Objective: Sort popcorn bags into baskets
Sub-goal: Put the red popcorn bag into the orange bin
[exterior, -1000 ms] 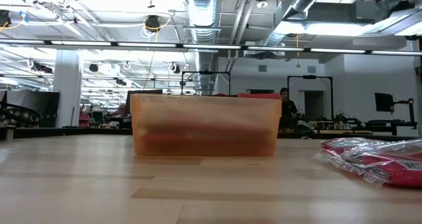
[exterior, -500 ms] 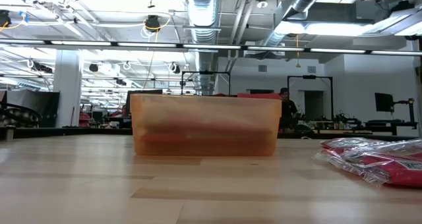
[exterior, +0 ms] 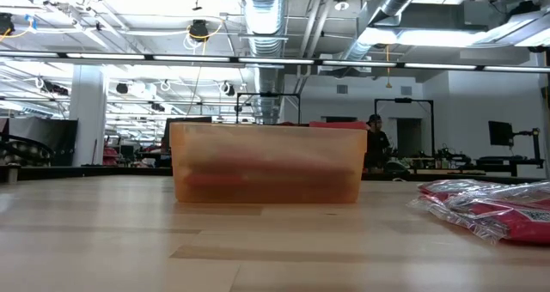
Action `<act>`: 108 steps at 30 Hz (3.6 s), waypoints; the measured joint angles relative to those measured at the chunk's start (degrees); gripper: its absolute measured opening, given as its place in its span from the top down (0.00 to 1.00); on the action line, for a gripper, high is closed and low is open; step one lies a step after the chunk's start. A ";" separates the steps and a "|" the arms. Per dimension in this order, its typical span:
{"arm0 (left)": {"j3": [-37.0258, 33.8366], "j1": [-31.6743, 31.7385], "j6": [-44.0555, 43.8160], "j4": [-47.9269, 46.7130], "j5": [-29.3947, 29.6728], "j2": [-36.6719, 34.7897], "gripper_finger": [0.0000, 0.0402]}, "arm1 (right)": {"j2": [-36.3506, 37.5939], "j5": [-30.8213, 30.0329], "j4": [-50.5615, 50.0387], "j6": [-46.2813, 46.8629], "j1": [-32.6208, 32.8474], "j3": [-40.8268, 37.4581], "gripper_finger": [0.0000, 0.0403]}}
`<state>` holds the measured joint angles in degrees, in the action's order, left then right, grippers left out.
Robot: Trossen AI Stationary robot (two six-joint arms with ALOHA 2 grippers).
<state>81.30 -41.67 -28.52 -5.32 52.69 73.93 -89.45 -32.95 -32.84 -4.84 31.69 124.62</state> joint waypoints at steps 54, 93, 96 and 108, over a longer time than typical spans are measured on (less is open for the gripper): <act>-0.02 19.07 23.82 -0.25 1.63 -6.43 0.49 | 3.40 10.17 -50.16 41.51 -12.43 0.04 0.84; -0.07 -11.57 -23.11 -11.93 -18.56 4.72 0.49 | -30.99 29.51 -32.49 84.29 6.30 -33.53 0.84; -0.01 -11.95 -21.53 -7.27 -21.47 2.82 0.49 | -31.04 30.20 -27.87 83.91 5.56 -34.05 0.84; -0.02 -13.28 -23.43 -15.61 -16.86 -0.78 0.49 | -30.51 29.96 4.56 65.03 -1.04 -32.54 0.84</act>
<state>81.28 -54.96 -51.95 -20.94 35.83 73.14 -119.96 -2.99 -28.27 60.19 30.65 92.08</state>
